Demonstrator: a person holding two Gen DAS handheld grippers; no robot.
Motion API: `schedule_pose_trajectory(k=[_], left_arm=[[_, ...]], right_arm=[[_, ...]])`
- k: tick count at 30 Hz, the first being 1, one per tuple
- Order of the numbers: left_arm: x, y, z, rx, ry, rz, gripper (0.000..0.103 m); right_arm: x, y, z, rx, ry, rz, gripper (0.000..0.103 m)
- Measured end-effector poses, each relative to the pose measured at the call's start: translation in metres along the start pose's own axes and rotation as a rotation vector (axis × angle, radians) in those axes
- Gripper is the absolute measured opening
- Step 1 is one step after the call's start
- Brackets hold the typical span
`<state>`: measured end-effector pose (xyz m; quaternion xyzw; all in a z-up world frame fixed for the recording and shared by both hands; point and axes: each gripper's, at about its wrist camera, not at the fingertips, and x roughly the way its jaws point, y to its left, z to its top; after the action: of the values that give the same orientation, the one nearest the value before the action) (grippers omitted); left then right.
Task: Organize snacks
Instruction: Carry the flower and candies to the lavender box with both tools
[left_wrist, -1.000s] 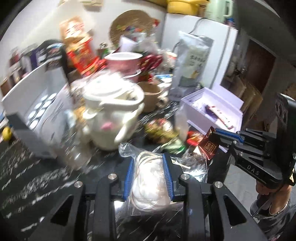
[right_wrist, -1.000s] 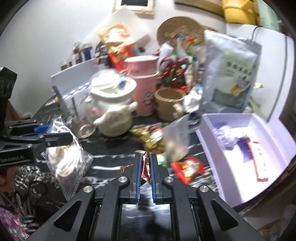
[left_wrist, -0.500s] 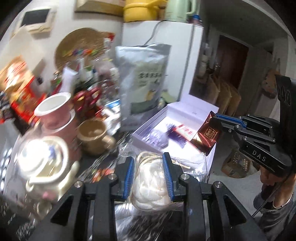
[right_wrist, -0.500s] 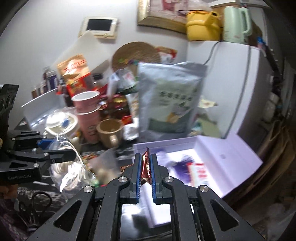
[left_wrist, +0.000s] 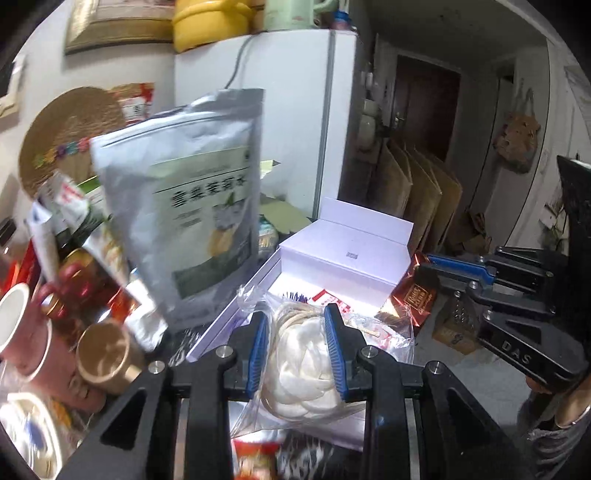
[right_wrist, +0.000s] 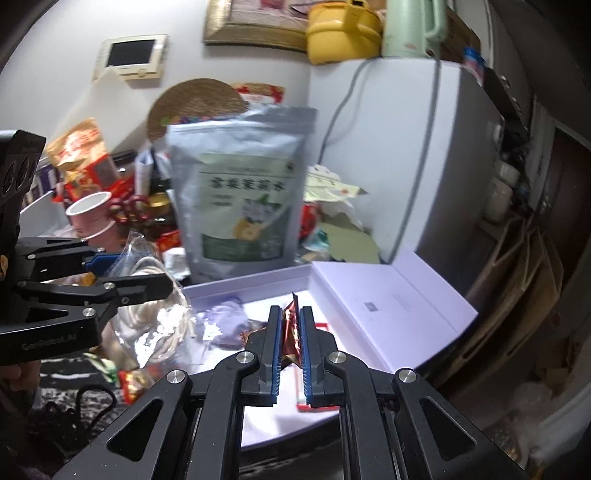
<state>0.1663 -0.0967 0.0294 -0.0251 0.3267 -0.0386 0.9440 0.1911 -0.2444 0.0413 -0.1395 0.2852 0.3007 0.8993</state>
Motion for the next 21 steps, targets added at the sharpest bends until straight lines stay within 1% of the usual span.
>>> schedule_pose_trajectory(k=[3, 5, 11, 12, 14, 18, 21], left_arm=[[0.025, -0.004, 0.007, 0.019, 0.026, -0.006, 0.030], [0.043, -0.005, 0.009, 0.023, 0.051, -0.025, 0.030], [0.087, -0.006, 0.007, 0.044, 0.125, -0.039, 0.030], [0.095, -0.005, 0.006, 0.045, 0.144, -0.057, 0.030], [0.104, -0.003, 0.005, 0.039, 0.165, -0.091, 0.030], [0.111, -0.003, 0.005, 0.051, 0.157, -0.066, 0.032], [0.116, -0.004, 0.007, 0.060, 0.181, -0.060, 0.033]], right_arm=[[0.012, -0.013, -0.002, 0.021, 0.022, -0.025, 0.009], [0.021, -0.021, -0.005, 0.038, 0.039, -0.038, 0.009], [0.049, -0.037, -0.018, 0.087, 0.110, -0.054, 0.009], [0.053, -0.039, -0.021, 0.093, 0.121, -0.055, 0.009], [0.061, -0.041, -0.025, 0.106, 0.141, -0.057, 0.009], [0.073, -0.043, -0.030, 0.134, 0.173, -0.055, 0.010], [0.077, -0.044, -0.031, 0.142, 0.184, -0.065, 0.012]])
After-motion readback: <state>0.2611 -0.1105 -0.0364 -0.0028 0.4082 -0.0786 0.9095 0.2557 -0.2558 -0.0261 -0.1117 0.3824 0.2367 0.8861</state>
